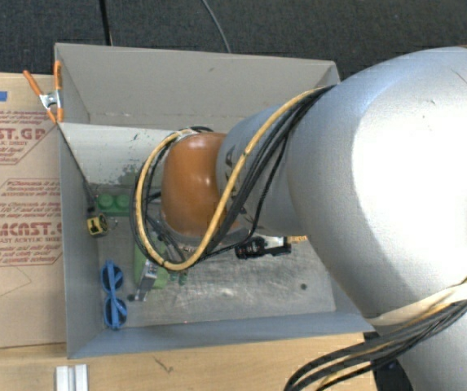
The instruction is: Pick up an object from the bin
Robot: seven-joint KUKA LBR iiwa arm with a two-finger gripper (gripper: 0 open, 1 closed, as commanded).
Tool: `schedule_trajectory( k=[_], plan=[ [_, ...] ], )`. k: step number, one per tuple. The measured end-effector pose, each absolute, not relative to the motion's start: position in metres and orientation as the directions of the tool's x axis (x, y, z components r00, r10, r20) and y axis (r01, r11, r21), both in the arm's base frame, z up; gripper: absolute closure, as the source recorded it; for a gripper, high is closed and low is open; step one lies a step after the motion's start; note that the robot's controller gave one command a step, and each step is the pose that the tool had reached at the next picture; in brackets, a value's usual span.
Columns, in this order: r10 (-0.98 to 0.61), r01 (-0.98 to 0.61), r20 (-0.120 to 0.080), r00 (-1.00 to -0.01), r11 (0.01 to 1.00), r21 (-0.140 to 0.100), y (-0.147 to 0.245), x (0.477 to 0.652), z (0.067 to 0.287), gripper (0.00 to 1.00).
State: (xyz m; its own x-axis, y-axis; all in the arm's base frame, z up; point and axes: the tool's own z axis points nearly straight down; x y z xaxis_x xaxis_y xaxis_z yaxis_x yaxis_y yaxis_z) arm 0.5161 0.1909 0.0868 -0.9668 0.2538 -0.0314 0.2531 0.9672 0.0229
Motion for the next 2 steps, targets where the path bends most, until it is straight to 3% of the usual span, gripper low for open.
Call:
schedule_trajectory(
  k=[1,2],
  plan=[
    [0.252,0.252,-0.003,-0.968,0.968,0.003,0.192,0.517,0.103,1.0],
    [0.252,0.252,-0.001,-0.968,0.968,0.001,0.193,0.517,0.118,1.0]
  ],
)
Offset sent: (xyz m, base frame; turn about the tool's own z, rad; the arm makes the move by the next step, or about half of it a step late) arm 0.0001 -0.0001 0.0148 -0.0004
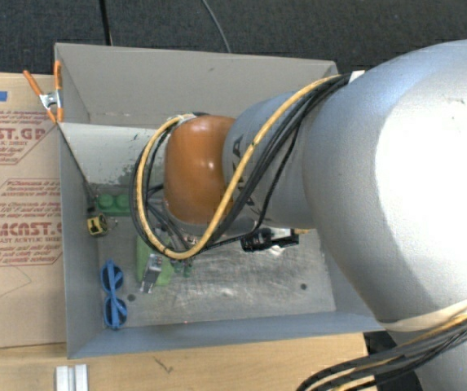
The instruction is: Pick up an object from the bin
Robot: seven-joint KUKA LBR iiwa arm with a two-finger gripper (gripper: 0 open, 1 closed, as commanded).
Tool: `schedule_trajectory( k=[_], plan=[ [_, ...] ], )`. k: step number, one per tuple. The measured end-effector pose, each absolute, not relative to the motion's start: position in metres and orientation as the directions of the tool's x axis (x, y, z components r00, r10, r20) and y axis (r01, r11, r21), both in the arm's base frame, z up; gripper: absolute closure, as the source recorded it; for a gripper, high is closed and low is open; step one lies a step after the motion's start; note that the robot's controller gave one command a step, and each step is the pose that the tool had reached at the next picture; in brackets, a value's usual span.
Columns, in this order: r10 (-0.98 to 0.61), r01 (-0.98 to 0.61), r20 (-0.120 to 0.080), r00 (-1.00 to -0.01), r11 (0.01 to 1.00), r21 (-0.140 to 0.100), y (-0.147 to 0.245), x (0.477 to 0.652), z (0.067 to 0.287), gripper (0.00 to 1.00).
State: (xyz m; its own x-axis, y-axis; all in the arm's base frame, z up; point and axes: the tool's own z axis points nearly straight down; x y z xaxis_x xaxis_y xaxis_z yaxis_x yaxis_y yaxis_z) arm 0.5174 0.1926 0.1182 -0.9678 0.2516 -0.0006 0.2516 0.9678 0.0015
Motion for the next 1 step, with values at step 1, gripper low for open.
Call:
schedule_trajectory(
  k=[1],
  plan=[
    [0.251,0.251,-0.002,-0.968,0.968,0.003,0.1931,0.5179,0.1537,1.0]
  ],
)
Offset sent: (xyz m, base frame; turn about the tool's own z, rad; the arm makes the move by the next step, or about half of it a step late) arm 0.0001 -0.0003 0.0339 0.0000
